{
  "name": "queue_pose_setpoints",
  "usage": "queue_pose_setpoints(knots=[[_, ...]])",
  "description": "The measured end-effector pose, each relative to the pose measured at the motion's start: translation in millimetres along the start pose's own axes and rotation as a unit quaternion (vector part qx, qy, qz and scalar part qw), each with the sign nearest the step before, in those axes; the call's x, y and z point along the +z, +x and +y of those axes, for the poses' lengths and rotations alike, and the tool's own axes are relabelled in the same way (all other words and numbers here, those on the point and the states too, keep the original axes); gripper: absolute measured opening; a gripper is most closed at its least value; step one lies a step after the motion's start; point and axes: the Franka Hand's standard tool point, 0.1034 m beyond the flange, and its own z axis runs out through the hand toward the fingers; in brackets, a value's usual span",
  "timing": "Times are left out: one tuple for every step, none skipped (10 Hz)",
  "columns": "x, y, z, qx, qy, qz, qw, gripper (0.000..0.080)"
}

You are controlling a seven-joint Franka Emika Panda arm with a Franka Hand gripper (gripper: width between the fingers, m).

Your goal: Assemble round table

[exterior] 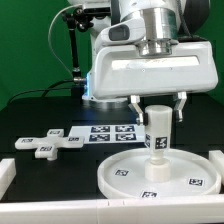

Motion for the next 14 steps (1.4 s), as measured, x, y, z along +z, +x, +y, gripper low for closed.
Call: queue_pose_setpoints(knots=[[0.0,0.1,0.0,0.000,0.000,0.000,1.000,0.0409],[0.3,0.5,-0.2,0.000,0.000,0.000,1.000,0.0409],[1.0,1.6,-0.1,0.000,0.000,0.001,1.000,0.0409],[1.6,2.6,-0.2,0.000,0.000,0.001,1.000,0.0409],[1.9,3.1,-0.8,-0.001,0.000,0.002,1.000,0.0409],[2.0,3.4,-1.1,-0.001,0.001,0.002,1.000,0.0409],[4.1,1.4,-1.4,-0.001,0.001,0.000,1.000,0.0409],[6.5,-0.8,-2.3,-0.001,0.002,-0.002,1.000,0.0409],[7.8,-0.8,-2.8,-0.001,0.001,0.000,1.000,0.0409],[9.5,-2.4,-2.3,-0.001,0.001,0.000,1.000,0.0409],[10.4,-3.3,-2.2,-0.001,0.001,-0.001,1.000,0.0409],[12.5,-5.7,-2.4,-0.001,0.001,-0.002,1.000,0.0409],[14.8,-8.6,-2.6,-0.001,0.000,-0.002,1.000,0.0409],[15.0,-9.0,-2.1,-0.001,-0.001,0.004,1.000,0.0409]])
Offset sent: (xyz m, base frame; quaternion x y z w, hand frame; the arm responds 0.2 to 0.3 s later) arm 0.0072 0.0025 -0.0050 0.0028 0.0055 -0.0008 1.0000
